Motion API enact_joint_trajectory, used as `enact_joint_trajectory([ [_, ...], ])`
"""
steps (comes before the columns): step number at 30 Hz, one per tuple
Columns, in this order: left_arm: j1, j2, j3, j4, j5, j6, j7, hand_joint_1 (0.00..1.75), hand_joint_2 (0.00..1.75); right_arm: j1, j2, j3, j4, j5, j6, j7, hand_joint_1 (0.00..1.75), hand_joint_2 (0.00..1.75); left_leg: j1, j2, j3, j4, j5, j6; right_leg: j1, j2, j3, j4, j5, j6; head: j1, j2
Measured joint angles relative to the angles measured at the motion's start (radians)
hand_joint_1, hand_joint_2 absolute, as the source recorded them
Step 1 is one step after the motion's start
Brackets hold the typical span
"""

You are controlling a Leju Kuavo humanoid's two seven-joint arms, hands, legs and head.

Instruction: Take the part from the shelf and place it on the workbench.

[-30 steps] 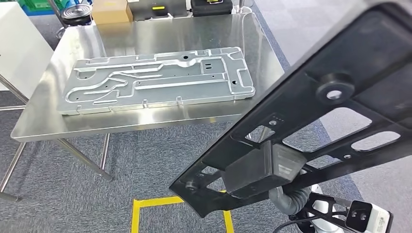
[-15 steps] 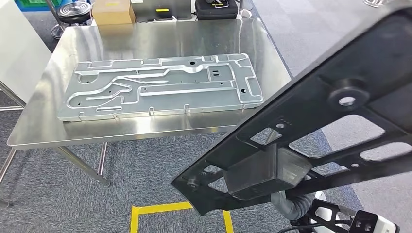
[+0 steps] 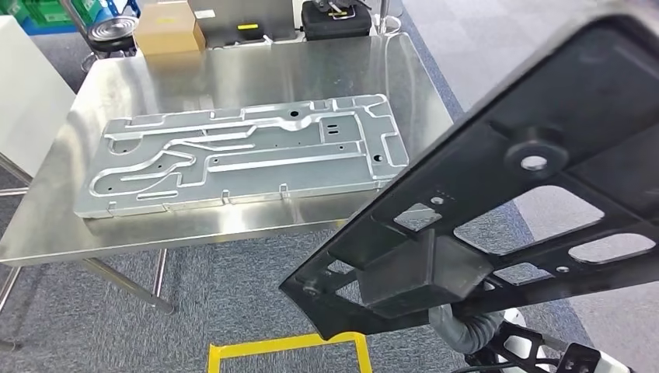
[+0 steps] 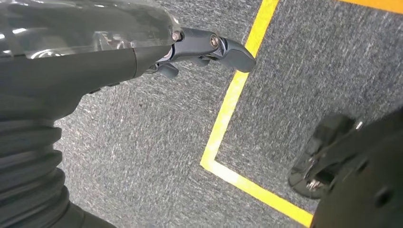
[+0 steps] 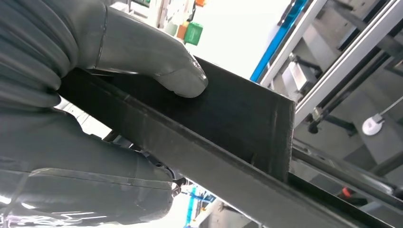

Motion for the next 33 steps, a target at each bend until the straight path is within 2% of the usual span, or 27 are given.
enact_joint_trajectory([
  [1, 0.001, 0.0, 0.0, 0.0, 0.0, 0.0, 0.0, 0.0, 1.75, 0.002, 0.001, 0.0, 0.0, 0.003, -0.001, 0.001, 1.75, 1.75, 0.001, 0.0, -0.013, -0.001, 0.023, -0.001, 0.0, 0.001, 0.008, 0.0, -0.006, 0.001, 0.0, 0.0],
  [2, 0.002, 0.0, 0.0, 0.0, 0.0, 0.002, 0.001, 0.0, 1.75, 0.003, 0.002, 0.001, 0.0, 0.005, -0.003, 0.003, 1.75, 1.75, 0.001, 0.0, -0.005, -0.043, 0.064, 0.0, 0.0, 0.002, 0.018, 0.0, -0.013, 0.002, 0.0, 0.0],
  [3, 0.002, 0.0, 0.001, 0.0, 0.0, 0.005, 0.002, 0.0, 1.75, 0.003, 0.003, 0.003, 0.0, 0.008, -0.006, 0.006, 1.75, 1.75, 0.002, 0.0, 0.016, -0.111, 0.112, 0.003, 0.0, 0.002, 0.029, 0.0, -0.021, 0.004, 0.0, 0.0],
  [4, 0.002, 0.001, 0.001, 0.0, 0.0, 0.008, 0.004, 0.0, 1.75, 0.001, 0.004, 0.006, 0.001, 0.012, -0.011, 0.01, 1.75, 1.75, 0.0, 0.0, 0.041, -0.175, 0.145, 0.007, 0.002, 0.003, 0.039, 0.001, -0.029, 0.008, 0.0, 0.0],
  [5, 0.001, 0.001, 0.002, 0.0, 0.0, 0.011, 0.006, 0.0, 1.75, -0.005, 0.007, 0.008, 0.004, 0.017, -0.017, 0.015, 1.75, 1.75, -0.003, 0.0, 0.061, -0.225, 0.163, 0.012, 0.004, 0.004, 0.045, 0.002, -0.036, 0.013, 0.0, 0.0],
  [7, 0.0, 0.001, 0.002, 0.0, 0.0, 0.012, 0.008, 0.0, 1.75, -0.025, 0.013, 0.012, 0.02, 0.027, -0.027, 0.021, 1.75, 1.75, -0.008, -0.002, 0.076, -0.256, 0.16, 0.022, 0.006, 0.006, 0.048, 0.001, -0.043, 0.023, 0.0, 0.0],
  [10, -0.001, 0.001, 0.002, -0.001, 0.0, 0.011, 0.009, 0.0, 1.75, -0.06, 0.018, 0.015, 0.064, 0.033, -0.037, 0.018, 1.75, 1.75, -0.002, -0.002, 0.085, -0.268, 0.158, 0.039, 0.005, 0.004, 0.049, 0.011, -0.055, 0.04, 0.0, 0.0],
  [11, -0.001, 0.001, 0.002, -0.001, 0.0, 0.01, 0.009, 0.0, 1.75, -0.071, 0.018, 0.016, 0.078, 0.033, -0.038, 0.017, 1.75, 1.75, 0.001, -0.002, 0.091, -0.273, 0.158, 0.045, 0.004, 0.002, 0.035, 0.042, -0.07, 0.046, 0.0, 0.0],
  [12, -0.001, 0.001, 0.002, -0.001, 0.0, 0.008, 0.008, 0.0, 1.75, -0.083, 0.018, 0.016, 0.093, 0.03, -0.038, 0.017, 1.75, 1.75, 0.002, -0.002, 0.095, -0.277, 0.156, 0.05, 0.002, 0.001, 0.008, 0.094, -0.092, 0.051, 0.0, 0.0],
  [14, -0.001, 0.001, 0.002, -0.001, 0.001, 0.003, 0.008, 0.0, 1.75, -0.106, 0.018, 0.016, 0.13, 0.021, -0.037, 0.018, 1.75, 1.75, 0.001, -0.002, 0.1, -0.277, 0.15, 0.055, -0.001, 0.0, -0.077, 0.232, -0.139, 0.058, 0.0, 0.0],
  [15, 0.0, 0.001, 0.002, -0.001, 0.0, 0.001, 0.007, 0.0, 1.75, -0.114, 0.018, 0.015, 0.149, 0.018, -0.037, 0.019, 1.75, 1.75, 0.0, -0.002, 0.103, -0.277, 0.146, 0.056, -0.002, 0.0, -0.113, 0.278, -0.143, 0.06, 0.0, 0.0],
  [16, 0.001, 0.001, 0.002, -0.001, 0.0, 0.0, 0.007, 0.0, 1.75, -0.121, 0.018, 0.014, 0.166, 0.016, -0.037, 0.019, 1.75, 1.75, 0.0, -0.003, 0.108, -0.277, 0.142, 0.056, -0.003, 0.0, -0.132, 0.29, -0.126, 0.061, 0.0, 0.0],
  [17, 0.001, 0.001, 0.002, -0.001, 0.0, 0.0, 0.006, 0.0, 1.75, -0.128, 0.018, 0.014, 0.179, 0.016, -0.037, 0.02, 1.75, 1.75, 0.0, -0.004, 0.115, -0.277, 0.138, 0.054, -0.004, -0.001, -0.13, 0.259, -0.089, 0.061, 0.0, 0.0],
  [19, 0.002, 0.001, 0.002, -0.001, 0.0, 0.0, 0.006, 0.0, 1.75, -0.143, 0.018, 0.013, 0.198, 0.021, -0.045, 0.025, 1.75, 1.75, -0.001, -0.007, 0.131, -0.277, 0.127, 0.049, -0.002, -0.003, -0.085, 0.127, 0.0, 0.054, 0.0, 0.0],
  [20, 0.002, 0.001, 0.002, -0.001, 0.0, 0.001, 0.006, 0.0, 1.75, -0.155, 0.018, 0.011, 0.209, 0.03, -0.057, 0.029, 1.75, 1.75, -0.003, -0.008, 0.136, -0.276, 0.121, 0.044, 0.0, -0.004, -0.062, 0.068, 0.026, 0.048, 0.0, 0.0],
  [21, 0.002, 0.001, 0.003, -0.001, 0.0, 0.002, 0.006, 0.0, 1.75, -0.17, 0.018, 0.01, 0.225, 0.047, -0.076, 0.034, 1.75, 1.75, -0.004, -0.007, 0.138, -0.276, 0.116, 0.038, 0.002, -0.004, -0.048, 0.031, 0.036, 0.041, 0.0, 0.0],
  [24, 0.0, 0.001, 0.003, -0.001, 0.0, 0.0, 0.005, 0.0, 1.75, -0.237, 0.017, 0.002, 0.309, 0.138, -0.181, 0.041, 1.75, 1.75, -0.006, -0.003, 0.141, -0.28, 0.107, 0.022, 0.003, 0.002, -0.041, 0.01, 0.031, 0.023, 0.0, 0.0],
  [26, -0.001, 0.002, 0.003, -0.001, 0.0, -0.006, 0.002, 0.0, 1.75, -0.299, 0.015, -0.003, 0.386, 0.209, -0.27, 0.043, 1.75, 1.75, -0.005, -0.002, 0.129, -0.242, 0.087, 0.014, -0.002, 0.004, -0.032, 0.001, 0.03, 0.01, 0.0, 0.0],
  [27, -0.001, 0.003, 0.002, -0.001, 0.0, -0.009, 0.001, 0.0, 1.75, -0.332, 0.014, -0.005, 0.422, 0.235, -0.302, 0.045, 1.75, 1.75, -0.004, -0.003, 0.105, -0.191, 0.064, 0.011, -0.004, 0.003, -0.026, -0.002, 0.03, 0.005, 0.0, 0.0],
  [29, 0.001, 0.004, 0.001, -0.001, 0.0, -0.013, 0.0, 0.0, 1.75, -0.383, 0.012, -0.006, 0.483, 0.274, -0.345, 0.054, 1.75, 1.75, -0.002, -0.003, 0.026, -0.055, 0.013, 0.005, -0.002, 0.003, -0.02, -0.003, 0.023, -0.001, 0.0, 0.0],
  [30, 0.003, 0.004, 0.0, -0.001, 0.0, -0.015, -0.001, 0.0, 1.75, -0.404, 0.012, -0.005, 0.509, 0.31, -0.374, 0.072, 1.75, 1.75, -0.001, -0.003, -0.01, -0.004, 0.005, 0.003, -0.001, 0.003, -0.015, -0.002, 0.018, -0.001, 0.0, 0.0],
  [31, 0.004, 0.004, -0.002, -0.001, 0.0, -0.018, -0.002, 0.0, 1.75, -0.426, 0.011, 0.0, 0.537, 0.369, -0.418, 0.103, 1.75, 1.75, 0.0, -0.003, -0.032, 0.013, 0.016, 0.001, -0.001, 0.003, -0.01, -0.002, 0.013, -0.001, 0.0, 0.0],
  [32, 0.005, 0.004, -0.005, -0.001, 0.0, -0.021, -0.004, 0.0, 1.75, -0.457, 0.012, 0.009, 0.573, 0.446, -0.473, 0.148, 1.75, 1.75, 0.001, -0.003, -0.035, -0.01, 0.051, 0.0, -0.001, 0.004, -0.003, -0.001, 0.007, 0.0, 0.0, 0.0],
  [33, 0.004, 0.005, -0.011, -0.001, 0.0, -0.023, -0.005, 0.0, 1.75, -0.497, 0.012, 0.02, 0.614, 0.525, -0.527, 0.192, 1.75, 1.75, 0.002, -0.003, -0.021, -0.069, 0.1, 0.001, -0.002, 0.005, 0.004, 0.001, 0.001, 0.002, 0.0, 0.0],
])
